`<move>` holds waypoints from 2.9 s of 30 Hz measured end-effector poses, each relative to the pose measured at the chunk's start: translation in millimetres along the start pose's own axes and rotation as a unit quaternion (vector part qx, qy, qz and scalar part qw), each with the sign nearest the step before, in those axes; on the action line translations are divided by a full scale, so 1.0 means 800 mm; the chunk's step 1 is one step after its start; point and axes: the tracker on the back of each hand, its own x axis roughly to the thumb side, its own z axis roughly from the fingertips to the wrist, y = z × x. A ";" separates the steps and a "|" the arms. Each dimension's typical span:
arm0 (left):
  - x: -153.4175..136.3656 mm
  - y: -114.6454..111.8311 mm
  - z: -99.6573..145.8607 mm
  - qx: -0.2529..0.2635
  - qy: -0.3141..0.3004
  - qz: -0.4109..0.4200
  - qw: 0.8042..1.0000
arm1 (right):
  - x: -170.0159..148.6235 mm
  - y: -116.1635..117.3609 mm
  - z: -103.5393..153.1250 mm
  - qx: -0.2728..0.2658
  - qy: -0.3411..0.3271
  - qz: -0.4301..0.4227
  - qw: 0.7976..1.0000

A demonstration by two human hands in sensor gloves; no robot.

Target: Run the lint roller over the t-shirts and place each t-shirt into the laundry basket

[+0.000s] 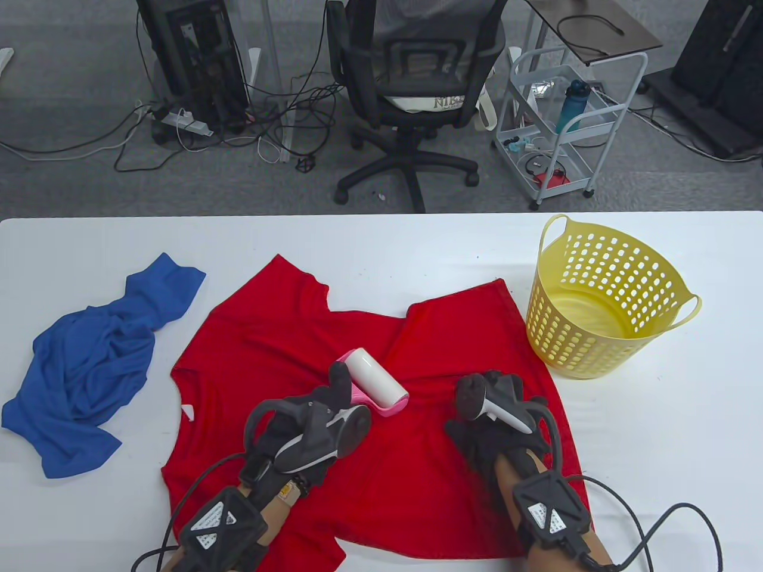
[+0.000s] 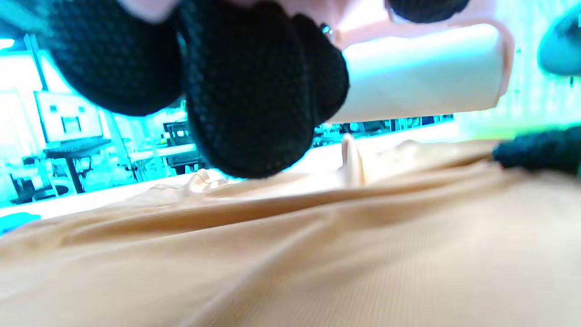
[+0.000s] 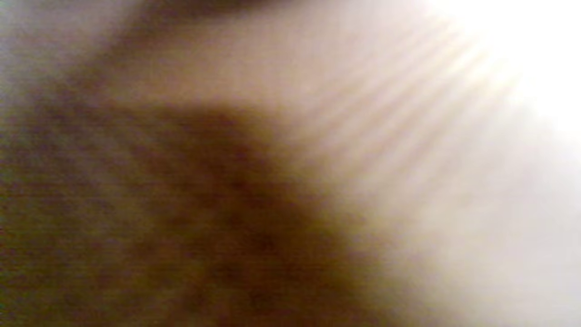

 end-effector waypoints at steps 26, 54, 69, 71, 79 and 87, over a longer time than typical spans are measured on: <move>0.060 -0.010 0.032 -0.031 -0.311 0.357 0.880 | 0.057 -0.028 0.140 -0.158 -0.294 -0.546 0.768; -0.144 -0.156 -0.095 -0.337 0.162 0.068 0.925 | -0.026 -0.071 0.120 -0.202 0.000 -0.048 0.978; -0.153 -0.170 -0.087 -0.370 0.124 0.149 0.909 | 0.027 -0.107 0.056 -0.190 0.073 0.054 0.978; -0.153 -0.170 -0.087 -0.371 0.122 0.152 0.908 | 0.024 -0.110 0.052 -0.192 0.069 0.031 0.979; -0.153 -0.171 -0.087 -0.375 0.118 0.160 0.905 | 0.000 -0.125 0.101 -0.179 0.003 -0.063 0.982; -0.153 -0.170 -0.087 -0.374 0.119 0.159 0.906 | 0.017 -0.130 0.086 -0.131 0.034 -0.008 0.991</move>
